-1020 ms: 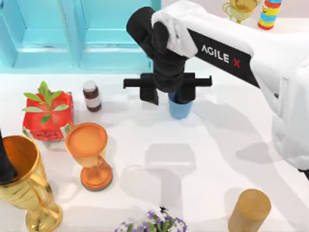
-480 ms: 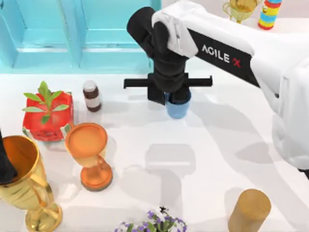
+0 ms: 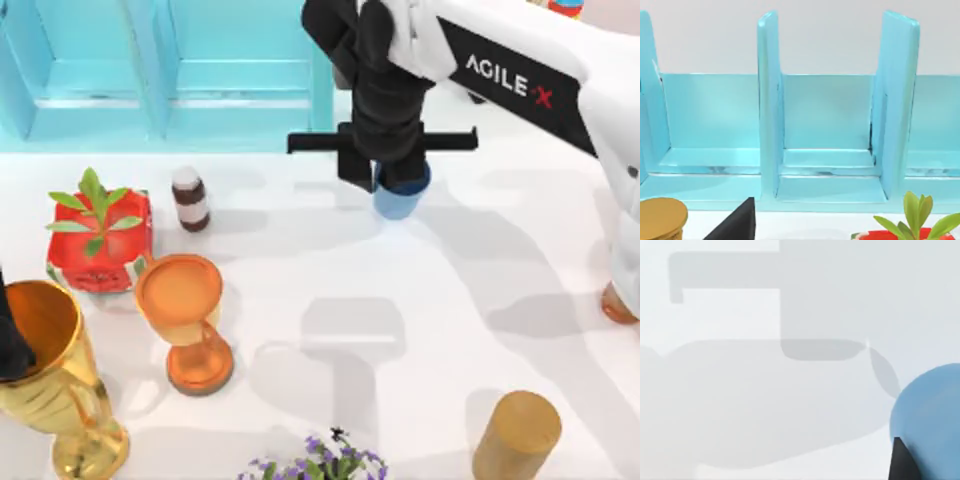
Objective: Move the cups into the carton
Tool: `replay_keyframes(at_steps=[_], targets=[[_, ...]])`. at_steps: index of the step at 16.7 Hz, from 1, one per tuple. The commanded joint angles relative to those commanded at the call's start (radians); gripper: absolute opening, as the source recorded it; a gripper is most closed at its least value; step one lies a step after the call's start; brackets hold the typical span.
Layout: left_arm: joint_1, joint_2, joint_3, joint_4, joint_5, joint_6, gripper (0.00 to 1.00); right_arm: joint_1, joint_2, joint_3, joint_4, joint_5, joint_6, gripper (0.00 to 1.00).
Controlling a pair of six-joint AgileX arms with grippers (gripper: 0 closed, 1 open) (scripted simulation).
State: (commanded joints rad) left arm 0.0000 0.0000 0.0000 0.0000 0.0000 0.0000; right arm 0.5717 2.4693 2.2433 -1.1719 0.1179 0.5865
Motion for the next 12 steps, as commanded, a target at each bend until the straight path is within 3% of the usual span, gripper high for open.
replay_keyframes(at_steps=[6, 12], targets=[[0.000, 0.000, 0.000, 0.000, 0.000, 0.000, 1.00, -0.110, -0.196, -0.101, -0.089, -0.022, -0.114, 0.00], [0.000, 0.000, 0.000, 0.000, 0.000, 0.000, 1.00, -0.124, -0.211, -0.111, -0.094, -0.022, -0.131, 0.00]])
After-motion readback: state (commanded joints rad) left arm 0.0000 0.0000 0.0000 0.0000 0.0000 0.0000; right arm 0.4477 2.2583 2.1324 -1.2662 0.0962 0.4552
